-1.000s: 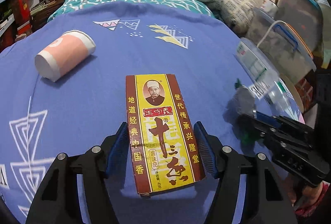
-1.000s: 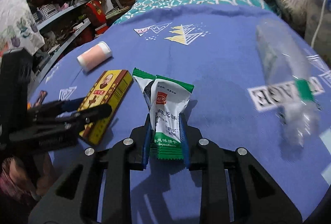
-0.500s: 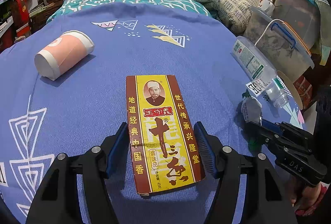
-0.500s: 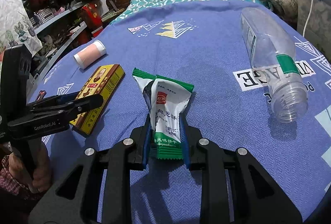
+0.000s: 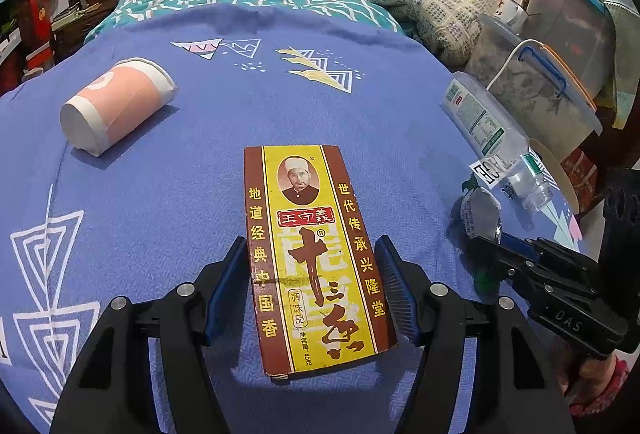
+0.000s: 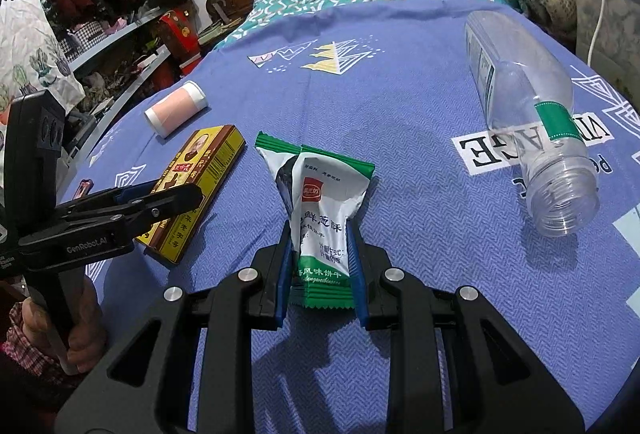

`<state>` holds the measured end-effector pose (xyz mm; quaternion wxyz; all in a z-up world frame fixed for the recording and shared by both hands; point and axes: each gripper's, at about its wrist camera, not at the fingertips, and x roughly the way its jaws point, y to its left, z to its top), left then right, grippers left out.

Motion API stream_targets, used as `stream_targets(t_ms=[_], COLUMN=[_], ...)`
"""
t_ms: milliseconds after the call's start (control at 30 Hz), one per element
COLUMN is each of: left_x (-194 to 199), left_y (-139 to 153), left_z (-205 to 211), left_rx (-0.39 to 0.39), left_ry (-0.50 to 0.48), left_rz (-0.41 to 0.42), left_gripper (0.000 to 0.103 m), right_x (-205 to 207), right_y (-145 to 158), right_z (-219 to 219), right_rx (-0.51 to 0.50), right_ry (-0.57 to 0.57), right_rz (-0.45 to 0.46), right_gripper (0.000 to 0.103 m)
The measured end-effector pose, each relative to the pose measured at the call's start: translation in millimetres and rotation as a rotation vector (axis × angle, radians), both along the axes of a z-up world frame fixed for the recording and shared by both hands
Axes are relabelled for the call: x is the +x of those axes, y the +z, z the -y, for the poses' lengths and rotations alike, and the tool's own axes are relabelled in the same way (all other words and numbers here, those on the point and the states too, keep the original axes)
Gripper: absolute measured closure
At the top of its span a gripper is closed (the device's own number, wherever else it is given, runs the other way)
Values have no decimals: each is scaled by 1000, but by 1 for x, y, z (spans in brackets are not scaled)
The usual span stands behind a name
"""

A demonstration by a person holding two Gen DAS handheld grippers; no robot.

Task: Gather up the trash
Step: 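Carry the packet and yellow box to the beige bin and release both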

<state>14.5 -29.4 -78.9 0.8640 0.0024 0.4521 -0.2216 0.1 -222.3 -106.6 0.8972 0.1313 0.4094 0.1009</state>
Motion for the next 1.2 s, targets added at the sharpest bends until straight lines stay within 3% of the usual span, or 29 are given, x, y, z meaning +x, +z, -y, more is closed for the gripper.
stream_targets(t_ms=[333, 533, 667, 800, 1000, 1200], left_x=[1, 1, 5, 9, 19, 17], left_y=[0, 3, 8, 31, 77, 99], left_z=[1, -8, -12, 6, 104, 267], left_rx=[-14, -77, -139, -170, -160, -132], left_ry=[-13, -22, -30, -72, -277, -573], left_rz=[-4, -5, -47, -31, 18, 3], left_gripper=[42, 43, 43, 43, 43, 43], right_x=[0, -7, -18, -32, -60, -95], right_y=[0, 8, 31, 63, 79, 58], right_z=[3, 5, 10, 37, 130, 263], right_rx=[21, 68, 86, 92, 59, 45], right_ry=[4, 28, 43, -16, -244, -538], right_rz=[3, 40, 103, 188, 250, 200], right_gripper=[75, 75, 75, 75, 75, 75])
